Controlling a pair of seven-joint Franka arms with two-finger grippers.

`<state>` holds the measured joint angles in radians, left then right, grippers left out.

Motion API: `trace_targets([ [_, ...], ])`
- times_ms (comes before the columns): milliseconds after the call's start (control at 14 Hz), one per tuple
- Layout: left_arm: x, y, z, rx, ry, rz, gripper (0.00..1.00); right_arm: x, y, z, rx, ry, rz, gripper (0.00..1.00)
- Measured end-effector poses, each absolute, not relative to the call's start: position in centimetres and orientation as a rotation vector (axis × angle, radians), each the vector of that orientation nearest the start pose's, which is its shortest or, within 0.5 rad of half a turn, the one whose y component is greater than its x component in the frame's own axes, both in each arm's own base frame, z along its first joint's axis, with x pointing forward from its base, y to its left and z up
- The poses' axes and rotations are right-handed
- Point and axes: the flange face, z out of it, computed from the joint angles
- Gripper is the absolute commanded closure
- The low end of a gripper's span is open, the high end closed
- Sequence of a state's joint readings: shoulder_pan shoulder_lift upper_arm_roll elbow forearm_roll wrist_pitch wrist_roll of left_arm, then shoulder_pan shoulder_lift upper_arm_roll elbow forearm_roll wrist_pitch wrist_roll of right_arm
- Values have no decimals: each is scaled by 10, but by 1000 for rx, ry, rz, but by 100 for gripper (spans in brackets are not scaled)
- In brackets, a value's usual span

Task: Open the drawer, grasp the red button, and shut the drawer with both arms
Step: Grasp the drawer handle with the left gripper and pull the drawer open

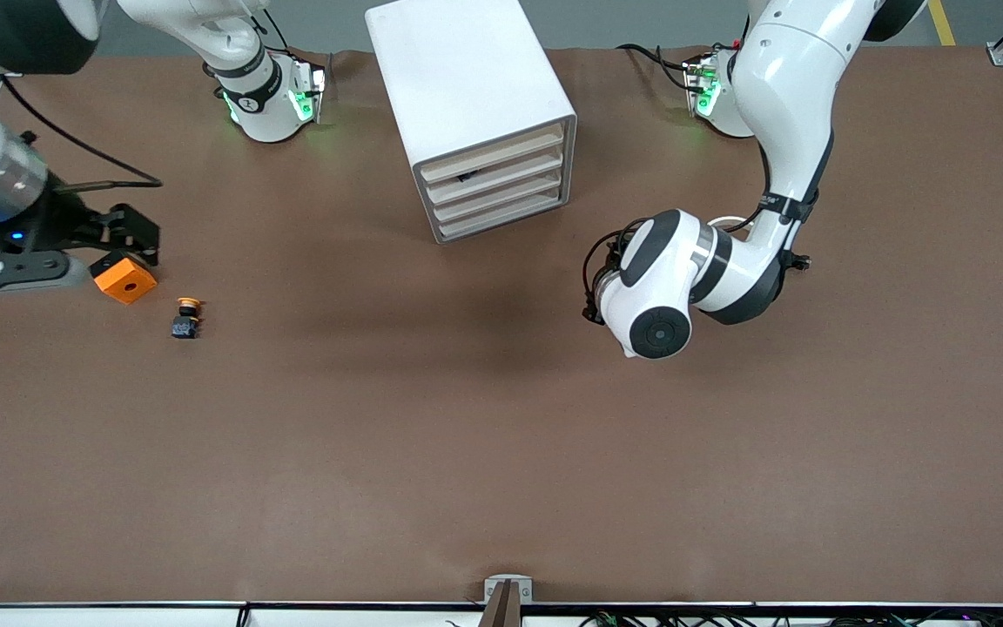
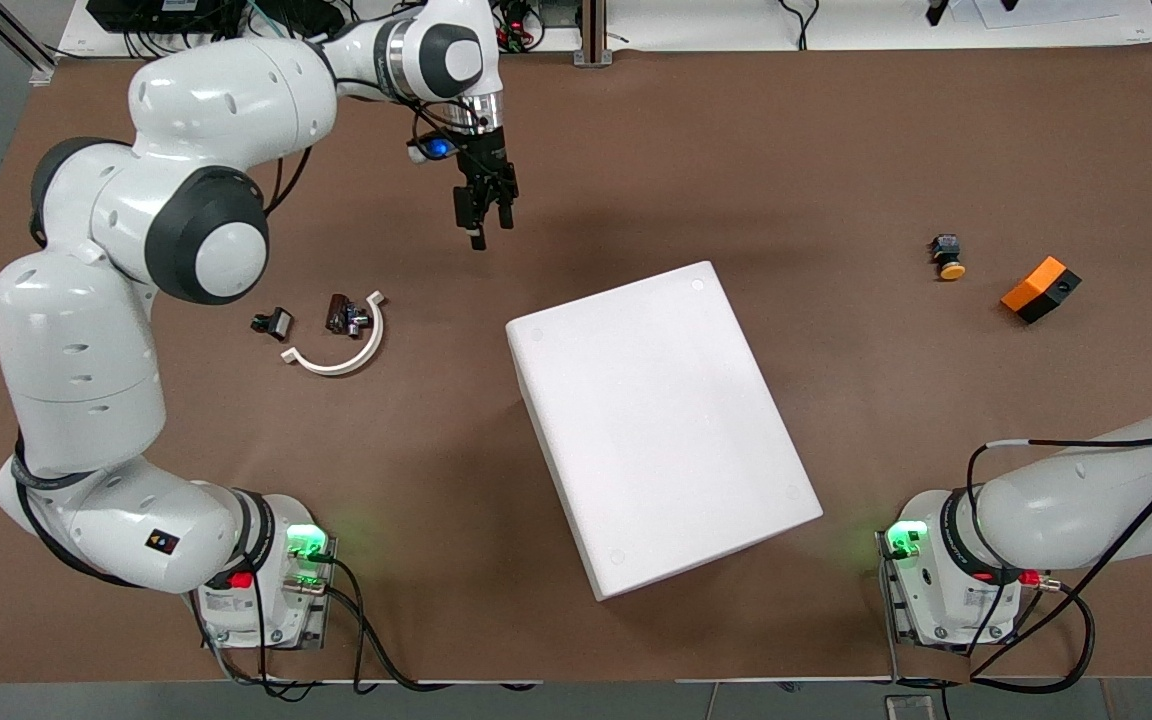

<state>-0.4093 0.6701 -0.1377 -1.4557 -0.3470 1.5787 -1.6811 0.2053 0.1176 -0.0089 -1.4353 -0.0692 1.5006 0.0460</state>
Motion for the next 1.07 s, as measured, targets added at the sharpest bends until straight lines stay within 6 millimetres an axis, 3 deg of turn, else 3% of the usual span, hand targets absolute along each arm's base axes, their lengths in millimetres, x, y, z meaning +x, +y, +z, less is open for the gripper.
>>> trace_targets([
  [286,532,-381,244,-1966,-1693,1158,0,551,188,614,-3229,12,68,0],
  [500,498,-421,213,-1770,-1713,1176,0,530,239,613,-3231,194,55,0],
  [643,479,-444,207,-1704,-1704,1223,19,516,272,609,-3218,339,58,0],
  [714,474,-451,209,-1663,-1701,1274,22,510,286,605,-3196,405,81,0],
  [857,472,-454,213,-1576,-1707,1346,27,507,301,596,-3129,534,164,0],
  [929,473,-454,214,-1544,-1712,1367,39,508,303,592,-3108,587,192,0],
  [1071,471,-457,212,-1478,-1715,1421,47,510,304,586,-3090,664,213,0],
])
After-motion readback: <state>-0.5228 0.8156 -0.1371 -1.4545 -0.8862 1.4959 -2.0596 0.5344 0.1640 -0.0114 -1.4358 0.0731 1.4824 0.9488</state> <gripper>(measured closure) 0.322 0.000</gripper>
